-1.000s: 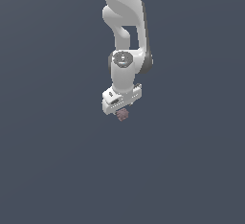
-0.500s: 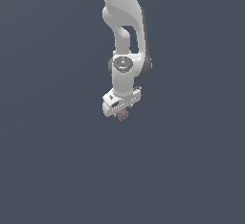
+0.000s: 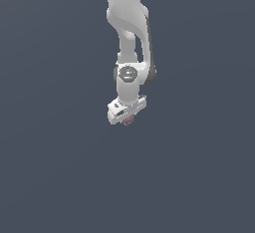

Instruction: Pick up the object and move it to a goal position.

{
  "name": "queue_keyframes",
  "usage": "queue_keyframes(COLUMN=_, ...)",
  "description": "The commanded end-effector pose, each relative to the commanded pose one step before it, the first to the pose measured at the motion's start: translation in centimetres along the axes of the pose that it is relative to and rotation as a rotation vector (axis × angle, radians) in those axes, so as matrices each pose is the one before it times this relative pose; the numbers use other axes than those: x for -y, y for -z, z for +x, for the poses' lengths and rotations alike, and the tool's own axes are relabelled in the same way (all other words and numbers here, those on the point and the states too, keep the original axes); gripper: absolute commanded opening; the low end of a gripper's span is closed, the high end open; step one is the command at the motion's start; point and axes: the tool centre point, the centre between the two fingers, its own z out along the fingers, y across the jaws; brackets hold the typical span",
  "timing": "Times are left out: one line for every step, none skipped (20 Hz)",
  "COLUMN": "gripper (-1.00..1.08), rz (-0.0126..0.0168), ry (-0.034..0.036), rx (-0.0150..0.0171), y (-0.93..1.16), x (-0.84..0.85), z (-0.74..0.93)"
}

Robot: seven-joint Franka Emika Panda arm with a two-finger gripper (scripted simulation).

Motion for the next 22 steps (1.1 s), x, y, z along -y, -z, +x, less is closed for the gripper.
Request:
queue_keyframes(gripper=-1.0, rz=-0.00035, ry=-0.00012, rx=-0.00036, y=-0.098, x=-0.028, z=0.013)
queue_keyframes(gripper=-1.0, rz=0.0, ry=0.0, rx=0.0, y=0.0, x=0.0, z=0.0)
queue_keyframes(gripper=-1.0, rz=0.0, ry=0.0, rx=0.0, y=0.0, x=0.0, z=0.0)
queue_keyframes(gripper=-1.0, rz=0.0, ry=0.0, rx=0.0, y=0.0, x=0.0, z=0.0)
queue_keyframes(gripper=-1.0, rz=0.0, ry=0.0, rx=0.0, y=0.0, x=0.0, z=0.0)
queue_keyframes(gripper=-1.0, rz=0.0, ry=0.0, rx=0.0, y=0.0, x=0.0, z=0.0)
queue_keyframes(gripper=-1.0, rz=0.0, ry=0.0, rx=0.0, y=0.0, x=0.0, z=0.0)
queue_keyframes(gripper=-1.0, rz=0.0, ry=0.0, rx=0.0, y=0.0, x=0.0, z=0.0)
queue_keyframes(gripper=-1.0, rz=0.0, ry=0.0, rx=0.0, y=0.0, x=0.0, z=0.0)
queue_keyframes(gripper=-1.0, rz=-0.00142, ry=-0.00008, rx=-0.00158, y=0.094, x=-0.048, z=0.057)
queue_keyframes(gripper=-1.0, rz=0.0, ry=0.0, rx=0.0, y=0.007, x=-0.036, z=-0.01)
queue_keyframes(gripper=-1.0, rz=0.0, ry=0.0, rx=0.0, y=0.021, x=-0.109, z=-0.031)
queue_keyframes(gripper=-1.0, rz=0.0, ry=0.0, rx=0.0, y=0.035, x=-0.181, z=-0.052)
queue_keyframes(gripper=-1.0, rz=0.0, ry=0.0, rx=0.0, y=0.049, x=-0.254, z=-0.074)
queue_keyframes(gripper=-1.0, rz=0.0, ry=0.0, rx=0.0, y=0.064, x=-0.327, z=-0.095)
queue_keyframes(gripper=-1.0, rz=0.0, ry=0.0, rx=0.0, y=0.078, x=-0.401, z=-0.117)
queue_keyframes(gripper=-1.0, rz=0.0, ry=0.0, rx=0.0, y=0.093, x=-0.476, z=-0.139)
queue_keyframes(gripper=-1.0, rz=0.00044, ry=0.0001, rx=0.00019, y=0.085, x=-0.55, z=-0.157)
queue_keyframes(gripper=-1.0, rz=0.0, ry=0.0, rx=0.0, y=0.123, x=-0.632, z=-0.182)
queue_keyframes(gripper=-1.0, rz=0.0, ry=0.0, rx=0.0, y=0.138, x=-0.712, z=-0.204)
queue_keyframes(gripper=-1.0, rz=0.0, ry=0.0, rx=0.0, y=0.152, x=-0.785, z=-0.221)
queue_keyframes(gripper=-1.0, rz=0.00042, ry=0.0001, rx=0.00024, y=0.139, x=-0.842, z=-0.229)
